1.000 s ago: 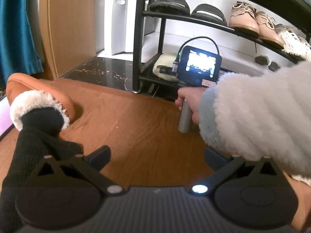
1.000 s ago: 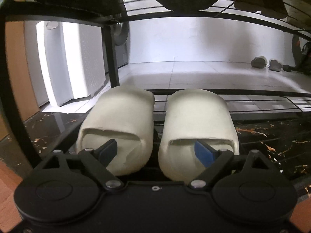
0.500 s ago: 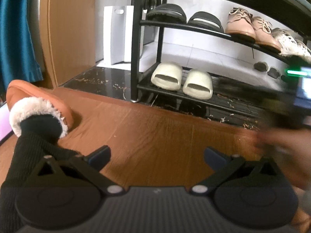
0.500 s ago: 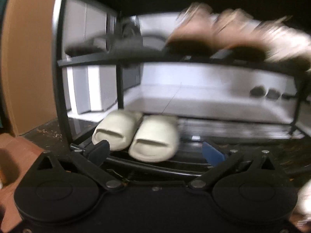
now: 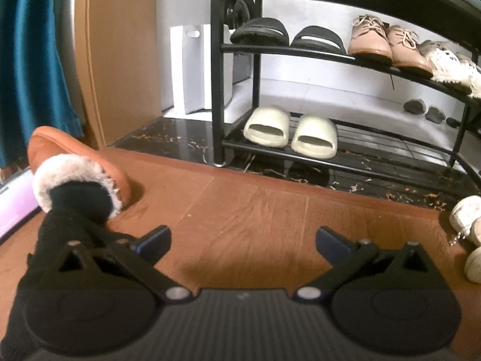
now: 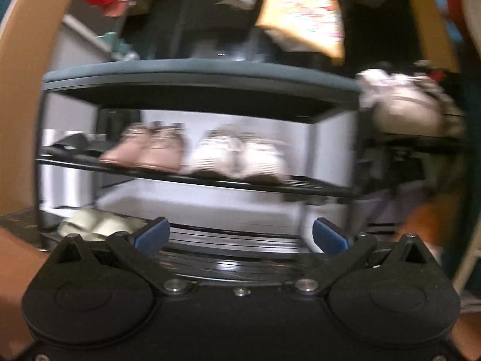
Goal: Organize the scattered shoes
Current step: 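Open the right gripper and withdraw it from the cream slippers, then move the left gripper to the dirty white slippers beside the rack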
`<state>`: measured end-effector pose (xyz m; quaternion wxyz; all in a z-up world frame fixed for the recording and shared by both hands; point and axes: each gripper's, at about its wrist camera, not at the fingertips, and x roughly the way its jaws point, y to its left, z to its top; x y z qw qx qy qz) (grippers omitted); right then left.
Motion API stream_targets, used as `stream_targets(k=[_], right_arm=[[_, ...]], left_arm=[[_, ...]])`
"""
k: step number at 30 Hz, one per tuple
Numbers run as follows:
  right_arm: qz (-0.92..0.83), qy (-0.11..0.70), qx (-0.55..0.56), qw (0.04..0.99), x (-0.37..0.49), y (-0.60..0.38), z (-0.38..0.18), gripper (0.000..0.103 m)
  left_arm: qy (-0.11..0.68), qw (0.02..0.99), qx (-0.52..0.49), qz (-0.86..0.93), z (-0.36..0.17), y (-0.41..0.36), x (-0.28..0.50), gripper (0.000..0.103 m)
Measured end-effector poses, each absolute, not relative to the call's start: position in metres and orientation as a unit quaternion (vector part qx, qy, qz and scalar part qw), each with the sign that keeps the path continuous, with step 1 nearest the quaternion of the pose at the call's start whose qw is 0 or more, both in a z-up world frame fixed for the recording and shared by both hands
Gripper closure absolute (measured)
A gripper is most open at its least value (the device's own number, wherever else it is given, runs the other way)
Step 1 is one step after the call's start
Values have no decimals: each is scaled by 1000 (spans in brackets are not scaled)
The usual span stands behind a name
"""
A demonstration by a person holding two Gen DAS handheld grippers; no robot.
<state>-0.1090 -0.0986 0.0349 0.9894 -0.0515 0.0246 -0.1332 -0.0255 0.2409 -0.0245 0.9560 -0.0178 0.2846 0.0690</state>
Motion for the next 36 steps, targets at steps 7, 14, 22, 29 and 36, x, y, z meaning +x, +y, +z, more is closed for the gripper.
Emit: stream_targets(k=[7, 14, 22, 29, 36], right_arm=[[-166, 21, -22, 986, -130, -128, 23, 0], [-213, -1, 11, 977, -137, -155, 19, 0], [-229, 33, 52, 972, -133, -179, 9, 0], [-208, 70, 52, 974, -118, -178, -2, 0], [-199, 80, 53, 975, -113, -172, -3, 0]], left_arm=[[285, 957, 10, 57, -14, 203, -34, 1], [289, 957, -13, 15, -3, 147, -34, 1], [304, 952, 23, -10, -11, 73, -13, 1], [326, 945, 1, -7, -9, 61, 1, 1], [336, 942, 2, -2, -5, 61, 9, 1]])
